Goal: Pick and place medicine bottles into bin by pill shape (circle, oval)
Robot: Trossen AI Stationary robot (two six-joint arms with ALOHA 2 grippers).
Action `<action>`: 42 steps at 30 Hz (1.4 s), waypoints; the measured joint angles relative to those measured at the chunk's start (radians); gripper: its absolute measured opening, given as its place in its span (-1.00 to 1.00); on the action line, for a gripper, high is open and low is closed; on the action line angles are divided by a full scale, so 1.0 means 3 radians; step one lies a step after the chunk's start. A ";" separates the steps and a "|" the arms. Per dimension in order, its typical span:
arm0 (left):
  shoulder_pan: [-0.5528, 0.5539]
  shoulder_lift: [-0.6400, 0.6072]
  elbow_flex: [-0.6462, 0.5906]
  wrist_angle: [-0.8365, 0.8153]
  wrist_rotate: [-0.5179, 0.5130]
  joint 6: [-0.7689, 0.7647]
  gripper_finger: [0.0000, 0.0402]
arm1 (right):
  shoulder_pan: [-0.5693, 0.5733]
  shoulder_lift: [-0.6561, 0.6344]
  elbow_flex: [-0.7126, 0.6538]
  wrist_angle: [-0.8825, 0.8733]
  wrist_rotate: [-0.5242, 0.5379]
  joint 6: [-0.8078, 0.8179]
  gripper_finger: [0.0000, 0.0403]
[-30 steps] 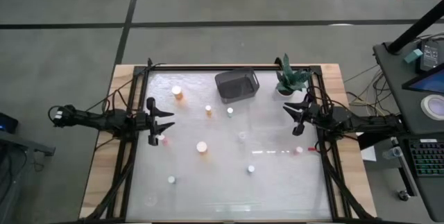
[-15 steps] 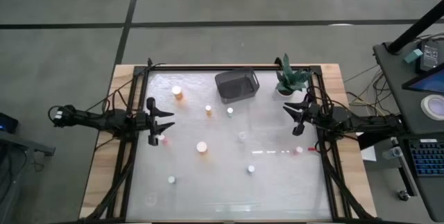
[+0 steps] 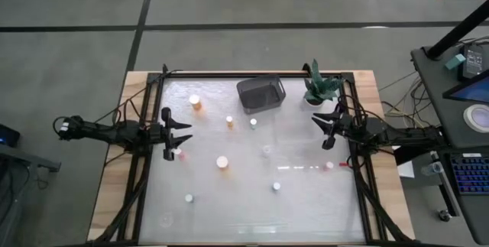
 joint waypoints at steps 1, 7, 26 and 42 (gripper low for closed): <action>0.0000 0.0000 0.0000 -0.0001 0.0001 0.0000 -0.26 | 0.0001 0.0001 -0.0001 -0.0001 0.0000 0.0000 -0.69; 0.0000 0.0000 0.0000 -0.0001 0.0000 0.0000 -0.26 | 0.0000 0.0000 0.0000 0.0000 0.0000 0.0000 -0.69; -0.0001 0.0001 -0.0001 0.0518 0.0046 -0.0427 -0.26 | 0.0001 -0.0001 -0.0001 0.0056 0.0006 0.1188 -0.69; 0.0001 0.0098 -0.0001 0.0843 -0.0038 -0.0152 -0.26 | 0.0001 -0.0001 -0.0001 0.0074 0.0008 0.1188 -0.69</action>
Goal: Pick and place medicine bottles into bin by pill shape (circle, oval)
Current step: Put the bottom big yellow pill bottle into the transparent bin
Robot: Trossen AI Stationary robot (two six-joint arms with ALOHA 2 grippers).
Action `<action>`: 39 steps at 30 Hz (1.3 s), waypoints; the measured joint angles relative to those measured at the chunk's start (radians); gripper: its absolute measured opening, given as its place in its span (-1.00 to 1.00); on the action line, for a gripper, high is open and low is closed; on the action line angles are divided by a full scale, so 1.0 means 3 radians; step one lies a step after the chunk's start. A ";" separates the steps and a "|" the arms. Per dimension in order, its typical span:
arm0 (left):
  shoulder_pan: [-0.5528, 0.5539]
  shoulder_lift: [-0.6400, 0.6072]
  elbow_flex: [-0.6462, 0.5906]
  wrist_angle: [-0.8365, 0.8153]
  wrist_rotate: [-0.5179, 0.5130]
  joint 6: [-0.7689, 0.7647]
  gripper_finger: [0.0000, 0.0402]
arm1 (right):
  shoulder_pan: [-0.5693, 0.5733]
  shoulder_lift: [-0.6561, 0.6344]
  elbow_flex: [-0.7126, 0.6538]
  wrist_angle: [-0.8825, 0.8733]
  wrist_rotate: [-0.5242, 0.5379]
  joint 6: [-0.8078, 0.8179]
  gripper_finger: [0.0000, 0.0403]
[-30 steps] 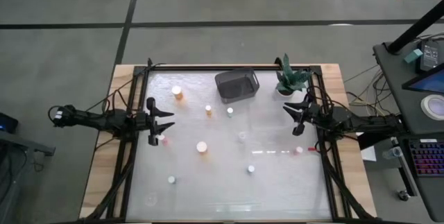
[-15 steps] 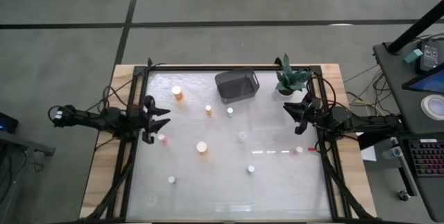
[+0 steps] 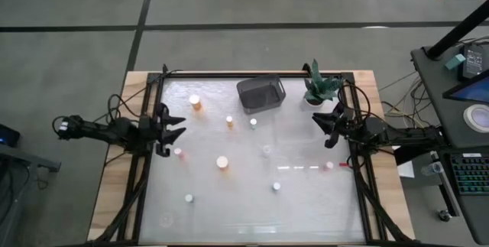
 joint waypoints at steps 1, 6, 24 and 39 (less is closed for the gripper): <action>0.0000 0.0011 0.0000 0.0005 -0.0001 0.0060 -0.26 | -0.0001 0.0000 -0.0001 0.0000 0.0000 0.0000 -0.69; 0.0000 0.0067 0.0000 0.0100 -0.0001 0.0152 -0.26 | 0.0000 0.0000 -0.0001 0.0003 0.0000 0.0005 -0.69; 0.0000 0.0720 0.0149 0.1279 -0.0323 0.0277 -0.26 | 0.0000 0.0309 0.0003 0.1453 -0.0004 -0.0386 -0.69; 0.0003 0.1448 0.0743 0.1367 -0.0417 0.1477 -0.26 | 0.0000 0.1346 0.0528 0.1480 -0.0001 -0.0585 -0.69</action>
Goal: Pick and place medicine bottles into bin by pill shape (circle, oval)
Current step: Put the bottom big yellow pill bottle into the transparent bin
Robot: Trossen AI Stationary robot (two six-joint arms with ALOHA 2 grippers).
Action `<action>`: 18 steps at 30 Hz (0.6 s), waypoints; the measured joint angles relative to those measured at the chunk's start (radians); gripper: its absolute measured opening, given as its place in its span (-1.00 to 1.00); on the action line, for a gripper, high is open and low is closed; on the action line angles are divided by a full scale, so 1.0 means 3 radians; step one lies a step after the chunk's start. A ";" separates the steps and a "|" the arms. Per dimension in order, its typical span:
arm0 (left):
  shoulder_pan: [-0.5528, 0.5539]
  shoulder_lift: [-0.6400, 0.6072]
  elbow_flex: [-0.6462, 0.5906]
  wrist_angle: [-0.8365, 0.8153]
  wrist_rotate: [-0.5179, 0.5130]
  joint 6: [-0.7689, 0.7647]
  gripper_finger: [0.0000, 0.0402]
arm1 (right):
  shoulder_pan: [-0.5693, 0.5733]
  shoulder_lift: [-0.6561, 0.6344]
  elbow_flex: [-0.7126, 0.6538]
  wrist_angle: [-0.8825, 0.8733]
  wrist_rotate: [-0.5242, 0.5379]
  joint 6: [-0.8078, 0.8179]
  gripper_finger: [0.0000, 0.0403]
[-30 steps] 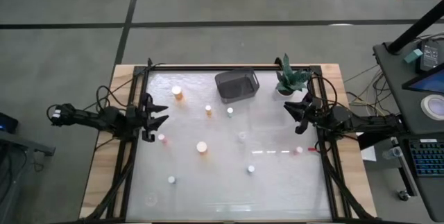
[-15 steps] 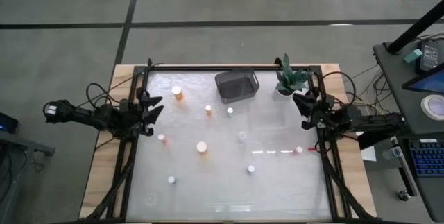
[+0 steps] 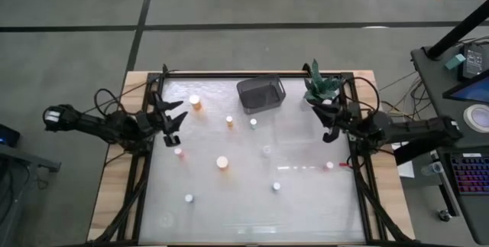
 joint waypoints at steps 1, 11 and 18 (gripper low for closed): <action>0.0000 0.0038 0.0020 0.0031 -0.0002 0.0082 -0.26 | 0.0000 0.0068 0.0057 -0.0001 0.0000 -0.0047 -0.69; 0.0000 0.0287 0.0091 0.0043 -0.0013 0.0311 -0.26 | 0.0000 0.0774 0.0674 0.0000 0.0001 -0.0302 -0.69; 0.0000 0.0356 0.0104 0.0049 -0.0088 0.0368 -0.26 | 0.0000 0.1299 0.1090 -0.0011 -0.0001 -0.0496 -0.69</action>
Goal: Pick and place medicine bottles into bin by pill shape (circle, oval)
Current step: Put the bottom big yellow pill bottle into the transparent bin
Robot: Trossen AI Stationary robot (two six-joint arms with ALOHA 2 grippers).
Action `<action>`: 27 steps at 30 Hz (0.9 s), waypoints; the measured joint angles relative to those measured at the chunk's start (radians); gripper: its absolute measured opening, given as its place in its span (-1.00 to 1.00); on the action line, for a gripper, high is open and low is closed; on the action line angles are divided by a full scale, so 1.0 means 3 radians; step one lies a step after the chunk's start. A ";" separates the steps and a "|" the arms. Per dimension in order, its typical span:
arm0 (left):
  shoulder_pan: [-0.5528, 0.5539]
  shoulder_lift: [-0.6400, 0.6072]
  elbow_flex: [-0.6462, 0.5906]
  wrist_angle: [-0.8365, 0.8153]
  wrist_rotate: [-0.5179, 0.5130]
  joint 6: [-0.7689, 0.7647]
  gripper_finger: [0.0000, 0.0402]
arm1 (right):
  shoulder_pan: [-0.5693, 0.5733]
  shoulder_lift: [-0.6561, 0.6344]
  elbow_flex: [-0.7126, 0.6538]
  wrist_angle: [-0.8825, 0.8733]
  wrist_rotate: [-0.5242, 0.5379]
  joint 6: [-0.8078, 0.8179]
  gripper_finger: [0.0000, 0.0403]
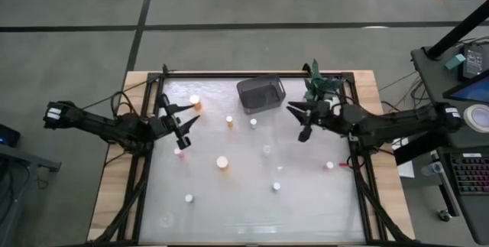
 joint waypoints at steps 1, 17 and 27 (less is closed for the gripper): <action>0.0000 0.0003 0.0000 -0.0012 0.0000 0.0000 -0.26 | 0.0000 0.0069 0.0069 0.0031 0.0001 -0.0035 -0.69; 0.0000 -0.0068 -0.0005 -0.0026 -0.0439 0.0000 -0.26 | 0.0000 0.1082 0.1057 -0.0621 -0.0003 -0.0171 -0.69; 0.0000 -0.0121 -0.0006 -0.0045 -0.0523 -0.0001 -0.26 | 0.0003 0.1772 0.1885 -0.1494 -0.0260 0.0057 -0.69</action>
